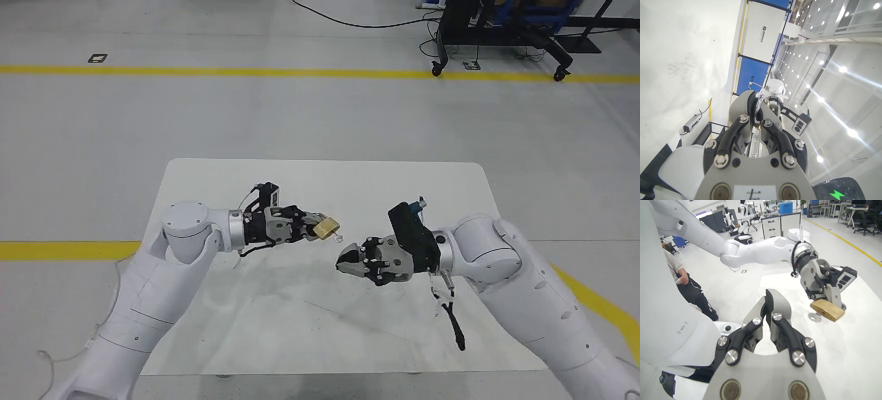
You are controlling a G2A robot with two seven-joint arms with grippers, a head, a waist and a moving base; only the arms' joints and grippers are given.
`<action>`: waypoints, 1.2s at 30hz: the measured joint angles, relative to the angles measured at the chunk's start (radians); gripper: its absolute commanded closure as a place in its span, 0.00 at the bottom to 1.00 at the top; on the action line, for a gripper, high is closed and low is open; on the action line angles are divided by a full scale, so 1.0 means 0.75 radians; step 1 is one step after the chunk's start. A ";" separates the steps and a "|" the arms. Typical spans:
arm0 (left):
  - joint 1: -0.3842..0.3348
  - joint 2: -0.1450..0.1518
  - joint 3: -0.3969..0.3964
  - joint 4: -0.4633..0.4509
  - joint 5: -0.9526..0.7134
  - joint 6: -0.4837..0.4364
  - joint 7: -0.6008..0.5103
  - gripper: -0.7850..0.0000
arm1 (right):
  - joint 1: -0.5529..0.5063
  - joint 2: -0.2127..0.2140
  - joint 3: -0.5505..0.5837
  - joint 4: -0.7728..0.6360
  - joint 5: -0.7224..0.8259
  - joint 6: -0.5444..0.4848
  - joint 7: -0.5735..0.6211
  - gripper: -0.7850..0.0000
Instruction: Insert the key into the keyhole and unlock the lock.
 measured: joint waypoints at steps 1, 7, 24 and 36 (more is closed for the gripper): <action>0.000 0.000 0.001 0.000 -0.001 0.000 -0.002 1.00 | 0.009 0.000 -0.009 0.012 0.010 0.000 0.007 1.00; 0.001 0.003 0.000 -0.001 -0.008 0.000 -0.021 1.00 | 0.059 -0.003 -0.041 0.092 0.051 0.000 -0.005 1.00; -0.003 0.008 0.020 -0.010 -0.001 -0.008 -0.056 1.00 | 0.158 -0.022 -0.111 0.240 0.040 0.000 -0.058 1.00; 0.029 -0.003 -0.014 -0.026 -0.073 -0.061 0.187 1.00 | 0.123 -0.016 -0.026 0.110 -0.112 0.000 -0.204 0.00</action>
